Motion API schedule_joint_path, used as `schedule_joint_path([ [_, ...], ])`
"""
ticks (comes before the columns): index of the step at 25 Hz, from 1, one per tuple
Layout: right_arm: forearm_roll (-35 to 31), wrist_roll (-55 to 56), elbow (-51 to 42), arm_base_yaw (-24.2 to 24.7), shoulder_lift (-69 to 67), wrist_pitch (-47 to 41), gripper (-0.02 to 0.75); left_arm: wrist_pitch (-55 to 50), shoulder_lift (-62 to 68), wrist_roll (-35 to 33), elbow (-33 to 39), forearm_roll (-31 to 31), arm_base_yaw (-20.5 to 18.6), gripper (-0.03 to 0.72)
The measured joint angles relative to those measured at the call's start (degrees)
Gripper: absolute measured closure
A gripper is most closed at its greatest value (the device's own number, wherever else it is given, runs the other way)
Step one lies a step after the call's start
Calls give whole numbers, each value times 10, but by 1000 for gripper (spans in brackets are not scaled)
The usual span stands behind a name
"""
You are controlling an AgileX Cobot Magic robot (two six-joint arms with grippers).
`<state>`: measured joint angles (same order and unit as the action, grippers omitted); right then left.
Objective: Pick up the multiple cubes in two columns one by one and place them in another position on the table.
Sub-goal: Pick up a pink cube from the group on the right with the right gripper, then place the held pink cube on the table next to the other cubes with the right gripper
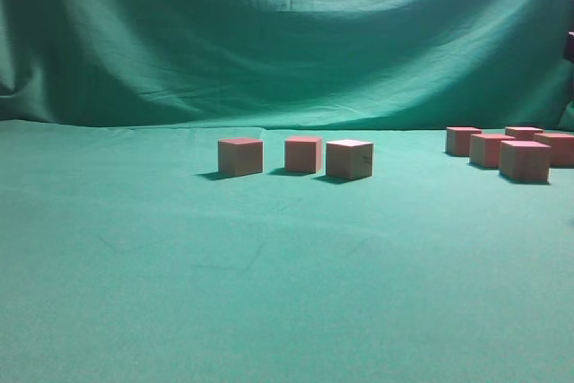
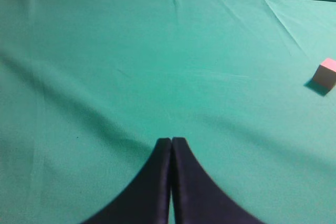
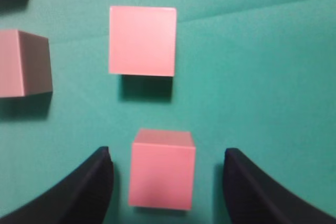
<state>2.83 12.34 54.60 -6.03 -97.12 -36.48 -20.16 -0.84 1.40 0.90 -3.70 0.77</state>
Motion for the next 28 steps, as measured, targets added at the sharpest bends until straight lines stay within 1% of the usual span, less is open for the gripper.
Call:
schedule_joint_path([
  [2,0,0,0,0,-7,8,277,0,0,0,0,0,0,688],
  [3,0,0,0,0,-9,11,323,0,0,0,0,0,0,688],
  [4,0,0,0,0,-13,13,343,0,0,0,0,0,0,688],
  [8,0,0,0,0,-22,15,484,0,0,0,0,0,0,688],
  [13,-9,-15,0,0,-22,13,475,0,0,0,0,0,0,688],
  [16,-27,-45,15,-4,-12,-33,475,0,0,0,0,0,0,688],
  [18,-34,-61,38,-19,3,-66,475,0,0,0,0,0,0,688],
  [22,-56,-83,106,-86,30,-143,475,0,0,0,0,0,0,688],
  [25,-67,-85,162,-158,31,-182,475,0,0,0,0,0,0,688],
  [28,-73,-85,211,-239,18,-195,475,0,0,0,0,0,0,688],
])
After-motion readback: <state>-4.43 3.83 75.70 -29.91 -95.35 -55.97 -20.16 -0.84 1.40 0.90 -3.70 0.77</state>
